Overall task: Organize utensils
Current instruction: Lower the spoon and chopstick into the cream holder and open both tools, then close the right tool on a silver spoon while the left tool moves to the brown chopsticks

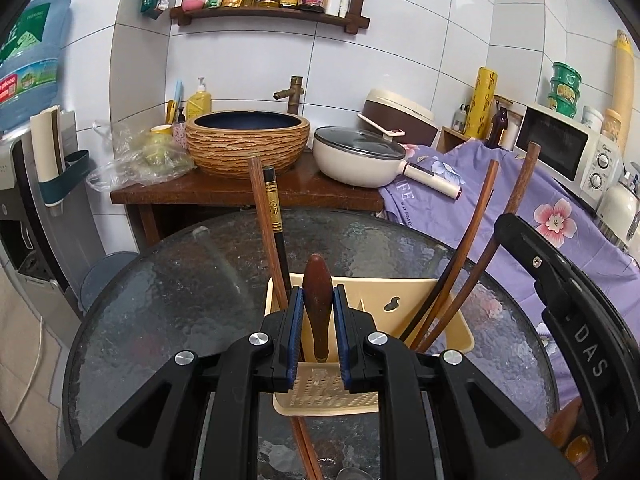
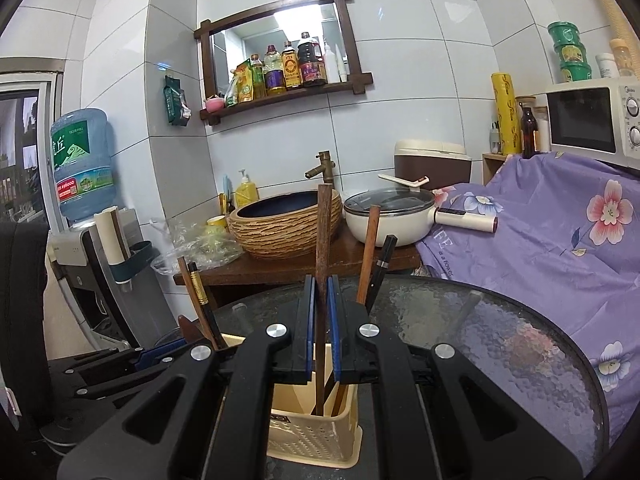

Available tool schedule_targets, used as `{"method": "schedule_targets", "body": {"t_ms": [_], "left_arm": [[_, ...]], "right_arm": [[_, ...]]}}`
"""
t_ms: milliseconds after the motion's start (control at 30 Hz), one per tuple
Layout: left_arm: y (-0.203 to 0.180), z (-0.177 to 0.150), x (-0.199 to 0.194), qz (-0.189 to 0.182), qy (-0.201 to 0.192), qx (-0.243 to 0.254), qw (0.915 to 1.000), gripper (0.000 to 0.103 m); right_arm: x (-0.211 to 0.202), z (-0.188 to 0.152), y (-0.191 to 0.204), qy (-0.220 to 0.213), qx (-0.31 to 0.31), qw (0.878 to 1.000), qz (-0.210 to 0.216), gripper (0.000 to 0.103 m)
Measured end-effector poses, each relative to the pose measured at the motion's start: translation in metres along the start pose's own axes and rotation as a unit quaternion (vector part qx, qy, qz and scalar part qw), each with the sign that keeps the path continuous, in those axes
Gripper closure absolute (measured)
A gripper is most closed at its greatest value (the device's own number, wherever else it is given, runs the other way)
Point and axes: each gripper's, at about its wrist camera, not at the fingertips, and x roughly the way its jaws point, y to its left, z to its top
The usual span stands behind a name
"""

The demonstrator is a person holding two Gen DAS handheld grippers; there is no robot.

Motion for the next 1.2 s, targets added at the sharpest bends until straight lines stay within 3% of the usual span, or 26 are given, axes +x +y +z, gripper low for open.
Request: {"method": "schedule_targets", "body": {"t_ms": [200,267,333,367,467,567,733,967,1100,1200], "left_arm": [[0.001,-0.001,-0.005,0.000,-0.002,0.001,1.0000,0.088],[0.002,0.000,-0.010,0.004,-0.011,0.003,0.9999,0.084],[0.002,0.000,-0.018,0.002,-0.019,0.004,0.9998,0.073],[0.002,0.001,-0.020,0.000,-0.022,0.006,0.9997,0.065],[0.001,-0.001,-0.033,0.007,-0.041,0.019,0.9990,0.060],[0.010,-0.007,-0.049,0.011,-0.054,0.012,0.9984,0.046],[0.034,-0.030,-0.069,0.022,-0.054,-0.005,0.9983,0.033],[0.054,-0.076,-0.060,0.038,0.013,-0.005,0.9992,0.029],[0.061,-0.105,-0.050,0.033,0.058,-0.007,0.9977,0.030],[0.067,-0.120,-0.044,0.035,0.076,-0.012,0.9964,0.030]], "right_arm": [[-0.004,0.001,-0.003,0.004,0.001,1.000,-0.002,0.095],[-0.005,0.002,-0.004,0.004,0.002,1.000,-0.001,0.088],[-0.009,0.002,-0.007,0.004,0.007,1.000,0.007,0.055],[-0.012,0.001,-0.007,0.000,0.008,1.000,0.009,0.051],[-0.025,0.000,-0.008,-0.016,0.000,1.000,-0.001,0.051],[-0.037,-0.003,-0.015,-0.008,0.008,1.000,0.006,0.051],[-0.052,-0.024,-0.025,0.047,0.018,0.998,0.025,0.045],[-0.049,-0.085,-0.012,0.171,-0.025,0.984,0.040,0.045],[-0.046,-0.119,-0.006,0.218,-0.043,0.974,0.048,0.046],[-0.049,-0.141,0.003,0.238,-0.071,0.966,0.066,0.053]]}}
